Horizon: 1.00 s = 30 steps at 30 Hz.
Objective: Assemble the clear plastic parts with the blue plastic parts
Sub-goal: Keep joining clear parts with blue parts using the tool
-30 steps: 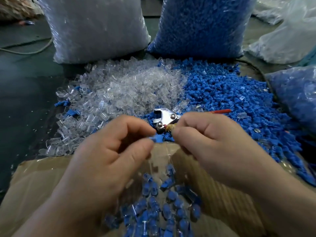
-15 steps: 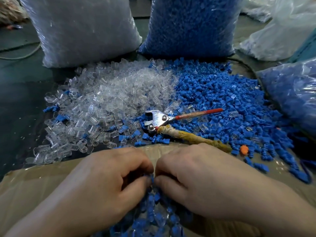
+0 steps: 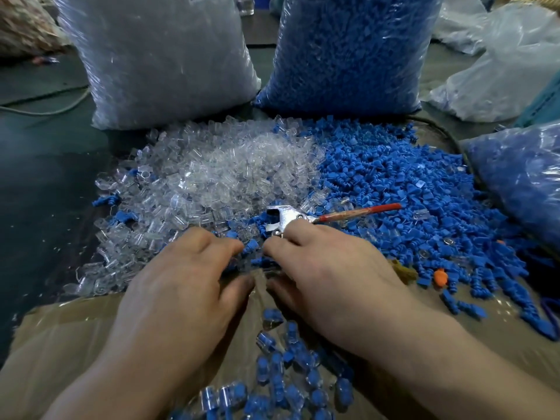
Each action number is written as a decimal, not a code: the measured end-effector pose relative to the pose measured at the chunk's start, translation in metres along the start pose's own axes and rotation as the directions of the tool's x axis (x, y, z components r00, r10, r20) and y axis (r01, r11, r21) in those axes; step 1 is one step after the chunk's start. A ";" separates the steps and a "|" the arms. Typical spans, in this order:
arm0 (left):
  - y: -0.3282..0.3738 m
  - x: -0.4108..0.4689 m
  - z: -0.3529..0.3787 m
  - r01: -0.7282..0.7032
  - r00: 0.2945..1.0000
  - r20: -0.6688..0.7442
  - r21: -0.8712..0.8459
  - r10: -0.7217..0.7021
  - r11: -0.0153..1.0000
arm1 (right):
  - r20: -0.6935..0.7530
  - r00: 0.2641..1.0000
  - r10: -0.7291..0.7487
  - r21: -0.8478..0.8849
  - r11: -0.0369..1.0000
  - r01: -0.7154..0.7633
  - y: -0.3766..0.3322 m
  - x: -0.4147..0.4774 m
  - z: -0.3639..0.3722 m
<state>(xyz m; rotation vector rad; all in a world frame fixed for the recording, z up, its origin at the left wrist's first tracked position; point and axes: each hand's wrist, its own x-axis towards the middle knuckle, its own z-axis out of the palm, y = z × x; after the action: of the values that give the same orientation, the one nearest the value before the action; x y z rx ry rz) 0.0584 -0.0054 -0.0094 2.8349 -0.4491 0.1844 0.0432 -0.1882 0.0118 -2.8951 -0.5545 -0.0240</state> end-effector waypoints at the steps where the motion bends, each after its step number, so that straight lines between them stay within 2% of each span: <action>1: 0.000 0.000 0.001 -0.024 1.000 0.004 -0.025 0.024 0.999 | 0.012 1.000 -0.022 -0.004 1.000 0.022 -0.001 0.001 0.001; 8: 0.002 0.002 0.005 -0.086 0.996 -0.007 -0.213 0.086 0.973 | -0.002 0.997 -0.080 0.007 0.997 0.080 0.000 0.003 0.009; 20: 0.005 0.002 0.004 -0.063 0.996 0.035 -0.306 0.078 0.950 | -0.142 0.989 -0.040 0.201 0.977 0.068 0.000 0.001 0.014; 22: 0.006 0.001 0.004 -0.024 0.999 0.012 -0.340 0.031 0.940 | -0.152 0.988 -0.015 0.250 0.967 0.053 0.000 0.000 0.012; 24: 0.005 0.000 0.004 0.056 0.997 -0.029 -0.406 -0.075 0.912 | -0.161 0.987 0.003 0.260 0.965 0.040 0.002 -0.001 0.010; 27: 0.000 -0.003 0.002 0.213 0.956 -0.028 -0.610 -0.290 0.763 | -0.141 0.990 -0.014 0.137 0.990 0.034 0.004 -0.001 0.007; 30: -0.005 -0.002 -0.001 0.283 0.929 0.028 -0.698 -0.370 0.657 | -0.070 0.996 -0.060 0.037 0.997 0.063 0.003 0.000 0.006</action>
<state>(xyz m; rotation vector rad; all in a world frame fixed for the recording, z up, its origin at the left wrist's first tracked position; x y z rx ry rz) 0.0581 -0.0003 -0.0093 2.0809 0.0458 0.0800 0.0446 -0.1895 0.0054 -2.8267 -0.6239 -0.1206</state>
